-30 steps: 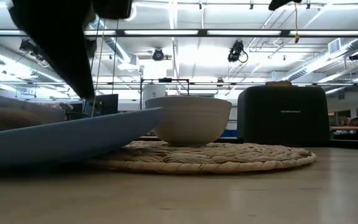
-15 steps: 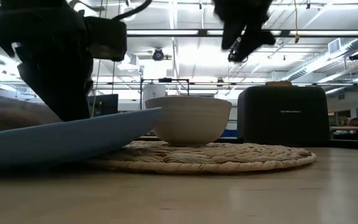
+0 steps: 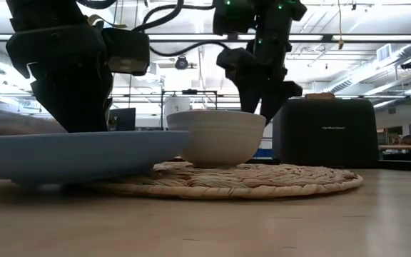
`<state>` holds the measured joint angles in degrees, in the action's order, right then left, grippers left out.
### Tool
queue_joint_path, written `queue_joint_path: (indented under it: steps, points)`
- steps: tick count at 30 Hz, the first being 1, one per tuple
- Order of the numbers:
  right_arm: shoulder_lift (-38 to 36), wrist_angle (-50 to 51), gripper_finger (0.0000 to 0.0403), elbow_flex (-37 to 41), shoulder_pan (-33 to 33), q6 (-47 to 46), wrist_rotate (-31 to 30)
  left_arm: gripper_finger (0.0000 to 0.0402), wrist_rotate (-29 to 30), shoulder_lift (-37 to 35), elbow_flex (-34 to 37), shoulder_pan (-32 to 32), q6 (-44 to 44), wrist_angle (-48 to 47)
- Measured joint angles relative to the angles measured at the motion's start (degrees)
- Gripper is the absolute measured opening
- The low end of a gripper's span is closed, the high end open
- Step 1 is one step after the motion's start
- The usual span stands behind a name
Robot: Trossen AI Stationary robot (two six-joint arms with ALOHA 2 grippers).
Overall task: Arrange a breakfast setting
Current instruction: Adjust the white bowl
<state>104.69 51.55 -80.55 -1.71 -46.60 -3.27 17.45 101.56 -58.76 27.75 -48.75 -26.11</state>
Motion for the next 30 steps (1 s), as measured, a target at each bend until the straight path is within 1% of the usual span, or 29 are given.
queue_joint_path:
  steps: [3,5,9,15,24,26,30]
  points:
    - [1.24,-0.86,0.0215,0.0,-0.27,-0.87,0.35,0.0141,0.0,0.0,0.0,-0.01,0.0,0.02]
    - [2.21,-1.86,0.0206,0.0,-0.75,-1.41,1.68,0.0141,-0.02,0.0,0.02,-0.07,-0.03,0.01]
    - [3.12,-3.04,0.0178,0.0,-1.47,-3.44,3.3,0.0141,-0.07,0.0,0.02,-0.33,-0.09,0.0]
    - [3.1,-2.84,0.012,0.0,-2.54,-4.93,4.04,0.0141,-0.05,0.0,0.02,-1.3,-0.02,0.14]
    - [3.1,-3.22,0.0016,0.0,-2.99,-4.76,4.88,0.0141,-0.01,0.0,0.02,-2.53,0.59,0.17]
    - [2.76,-2.72,0.0012,0.0,-3.46,-4.38,5.82,0.0141,0.05,0.0,0.02,-2.6,0.57,0.17]
    - [0.81,1.04,0.0019,0.0,-5.26,-3.01,6.95,0.0141,0.16,0.0,0.02,-2.6,0.57,0.17]
